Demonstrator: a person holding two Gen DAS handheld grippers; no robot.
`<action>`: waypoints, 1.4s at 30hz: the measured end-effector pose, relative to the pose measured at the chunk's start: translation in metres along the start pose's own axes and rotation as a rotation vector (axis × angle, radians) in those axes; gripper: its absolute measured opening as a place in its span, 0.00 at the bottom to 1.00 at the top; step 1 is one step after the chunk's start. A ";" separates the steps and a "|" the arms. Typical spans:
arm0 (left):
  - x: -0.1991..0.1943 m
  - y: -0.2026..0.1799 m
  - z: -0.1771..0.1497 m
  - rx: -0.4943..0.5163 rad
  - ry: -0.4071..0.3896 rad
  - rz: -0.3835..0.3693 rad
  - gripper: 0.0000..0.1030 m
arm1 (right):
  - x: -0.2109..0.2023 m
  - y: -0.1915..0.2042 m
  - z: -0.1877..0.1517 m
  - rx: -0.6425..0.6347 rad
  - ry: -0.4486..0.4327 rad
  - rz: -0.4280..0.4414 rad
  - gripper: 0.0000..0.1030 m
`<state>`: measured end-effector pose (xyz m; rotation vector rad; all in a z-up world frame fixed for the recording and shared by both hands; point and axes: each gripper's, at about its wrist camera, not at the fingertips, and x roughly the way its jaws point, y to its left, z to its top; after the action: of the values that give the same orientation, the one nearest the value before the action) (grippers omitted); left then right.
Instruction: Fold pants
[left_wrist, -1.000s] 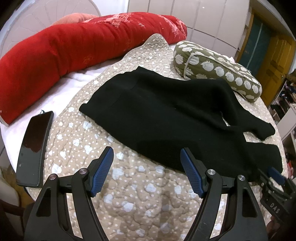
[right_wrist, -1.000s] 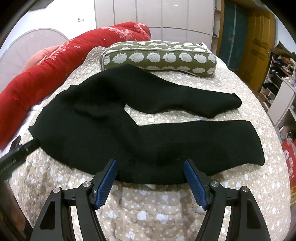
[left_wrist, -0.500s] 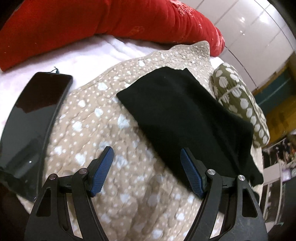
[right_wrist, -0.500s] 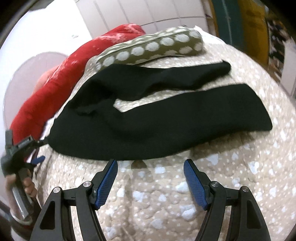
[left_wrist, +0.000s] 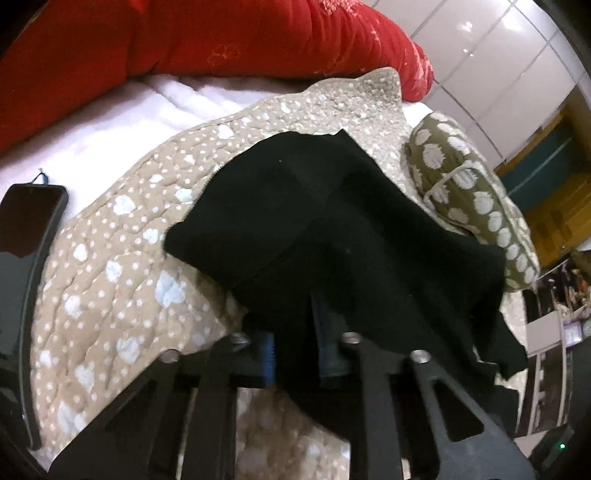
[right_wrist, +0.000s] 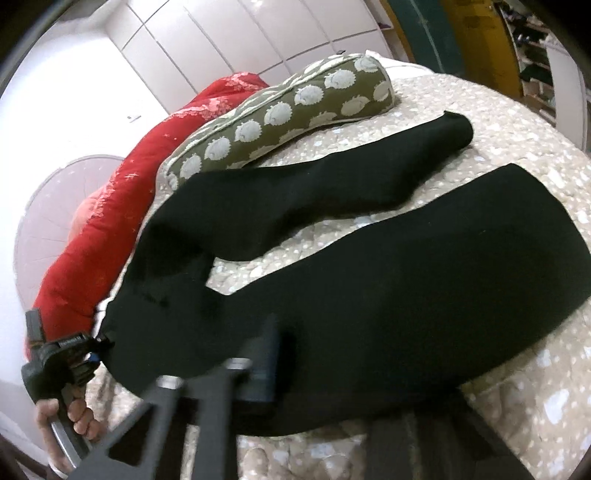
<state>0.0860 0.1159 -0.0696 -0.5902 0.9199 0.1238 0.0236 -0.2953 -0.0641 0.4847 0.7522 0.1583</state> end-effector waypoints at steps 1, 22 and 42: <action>-0.006 0.001 -0.001 0.002 -0.006 -0.001 0.10 | -0.002 0.001 -0.002 -0.009 0.015 0.005 0.09; -0.046 0.030 -0.046 0.054 0.025 0.094 0.10 | -0.100 -0.111 -0.035 0.257 -0.018 -0.083 0.41; -0.087 0.023 -0.045 0.105 -0.071 0.194 0.24 | -0.144 -0.085 0.003 -0.045 -0.081 -0.399 0.29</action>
<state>-0.0076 0.1234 -0.0323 -0.3956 0.9073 0.2675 -0.0818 -0.4157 -0.0138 0.2886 0.7500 -0.2154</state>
